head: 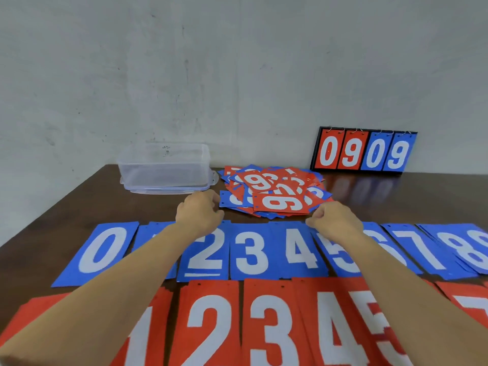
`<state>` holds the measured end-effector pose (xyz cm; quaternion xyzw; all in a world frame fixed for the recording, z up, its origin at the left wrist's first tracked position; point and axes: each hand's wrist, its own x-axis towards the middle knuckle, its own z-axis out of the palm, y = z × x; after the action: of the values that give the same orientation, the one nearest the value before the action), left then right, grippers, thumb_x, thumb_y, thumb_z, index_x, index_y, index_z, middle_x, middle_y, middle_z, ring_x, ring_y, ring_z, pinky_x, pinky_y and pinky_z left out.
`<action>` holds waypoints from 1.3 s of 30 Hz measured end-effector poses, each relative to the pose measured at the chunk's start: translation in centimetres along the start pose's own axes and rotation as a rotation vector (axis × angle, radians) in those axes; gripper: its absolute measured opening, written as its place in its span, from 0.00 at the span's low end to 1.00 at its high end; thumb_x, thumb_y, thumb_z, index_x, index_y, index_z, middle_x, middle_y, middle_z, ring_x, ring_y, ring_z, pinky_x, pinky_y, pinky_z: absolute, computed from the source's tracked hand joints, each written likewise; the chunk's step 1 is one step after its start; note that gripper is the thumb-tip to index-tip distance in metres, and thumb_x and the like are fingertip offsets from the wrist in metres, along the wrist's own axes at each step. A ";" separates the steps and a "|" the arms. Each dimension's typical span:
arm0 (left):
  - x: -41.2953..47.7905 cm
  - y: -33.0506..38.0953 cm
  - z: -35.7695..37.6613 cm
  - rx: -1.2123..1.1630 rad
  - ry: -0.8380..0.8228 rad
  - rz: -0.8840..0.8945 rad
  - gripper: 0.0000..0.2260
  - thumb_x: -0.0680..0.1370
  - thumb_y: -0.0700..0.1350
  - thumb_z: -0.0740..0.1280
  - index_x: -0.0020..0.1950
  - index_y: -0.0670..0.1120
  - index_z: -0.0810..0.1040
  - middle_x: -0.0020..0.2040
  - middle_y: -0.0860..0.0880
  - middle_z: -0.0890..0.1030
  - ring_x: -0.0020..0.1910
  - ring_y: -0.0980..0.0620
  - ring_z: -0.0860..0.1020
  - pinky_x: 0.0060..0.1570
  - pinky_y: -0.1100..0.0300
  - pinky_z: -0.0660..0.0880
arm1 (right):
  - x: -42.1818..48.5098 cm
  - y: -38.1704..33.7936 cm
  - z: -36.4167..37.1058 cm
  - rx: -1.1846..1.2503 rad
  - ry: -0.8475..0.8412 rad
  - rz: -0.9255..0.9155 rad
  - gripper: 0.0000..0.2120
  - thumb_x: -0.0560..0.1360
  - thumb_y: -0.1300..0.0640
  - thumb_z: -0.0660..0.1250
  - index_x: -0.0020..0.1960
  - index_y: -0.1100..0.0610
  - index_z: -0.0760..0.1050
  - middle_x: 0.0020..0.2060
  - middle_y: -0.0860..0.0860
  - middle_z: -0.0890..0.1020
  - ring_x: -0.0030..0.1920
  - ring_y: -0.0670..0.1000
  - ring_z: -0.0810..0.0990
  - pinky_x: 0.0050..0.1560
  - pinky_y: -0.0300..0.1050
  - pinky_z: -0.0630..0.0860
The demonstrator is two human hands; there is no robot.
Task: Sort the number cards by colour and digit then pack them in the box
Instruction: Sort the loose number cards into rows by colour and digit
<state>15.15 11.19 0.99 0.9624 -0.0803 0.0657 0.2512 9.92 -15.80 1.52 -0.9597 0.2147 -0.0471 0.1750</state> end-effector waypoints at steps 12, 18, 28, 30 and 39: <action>2.2 1.8 3.0 -0.026 0.039 -0.163 0.17 0.77 0.46 0.67 0.66 0.49 0.74 0.60 0.49 0.78 0.58 0.50 0.76 0.61 0.50 0.73 | 8.7 0.5 1.5 -0.001 -0.073 -0.134 0.15 0.74 0.41 0.68 0.39 0.52 0.73 0.36 0.48 0.76 0.41 0.50 0.77 0.37 0.44 0.71; 3.1 1.5 3.0 -0.040 0.062 -0.169 0.15 0.78 0.46 0.67 0.65 0.49 0.75 0.57 0.50 0.79 0.55 0.52 0.77 0.59 0.52 0.74 | 9.7 -0.5 2.8 0.006 -0.051 -0.149 0.32 0.67 0.32 0.70 0.57 0.55 0.71 0.50 0.51 0.78 0.50 0.52 0.77 0.39 0.44 0.72; 6.5 6.2 6.1 0.056 -0.073 0.007 0.31 0.73 0.64 0.68 0.71 0.50 0.70 0.68 0.50 0.74 0.66 0.49 0.71 0.66 0.47 0.69 | 11.2 -0.3 3.7 0.012 -0.109 -0.133 0.40 0.63 0.31 0.72 0.65 0.55 0.69 0.61 0.54 0.75 0.61 0.56 0.74 0.54 0.50 0.76; 7.2 7.0 6.9 0.222 -0.134 -0.069 0.36 0.70 0.70 0.66 0.71 0.51 0.68 0.69 0.48 0.72 0.68 0.46 0.68 0.67 0.47 0.66 | 11.3 -0.1 3.9 0.002 -0.104 -0.140 0.40 0.63 0.30 0.72 0.65 0.54 0.68 0.61 0.53 0.75 0.61 0.56 0.74 0.54 0.50 0.77; 7.7 8.2 7.8 0.056 -0.075 -0.178 0.28 0.69 0.59 0.74 0.62 0.50 0.68 0.57 0.49 0.77 0.63 0.46 0.73 0.67 0.47 0.65 | 11.1 -0.1 3.8 -0.001 -0.125 -0.139 0.40 0.64 0.31 0.71 0.67 0.53 0.67 0.63 0.53 0.74 0.64 0.56 0.72 0.57 0.51 0.76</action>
<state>21.77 -0.67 -0.54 0.9741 -0.0020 0.0093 0.2261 20.56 -19.30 -1.81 -0.9734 0.1362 0.0010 0.1842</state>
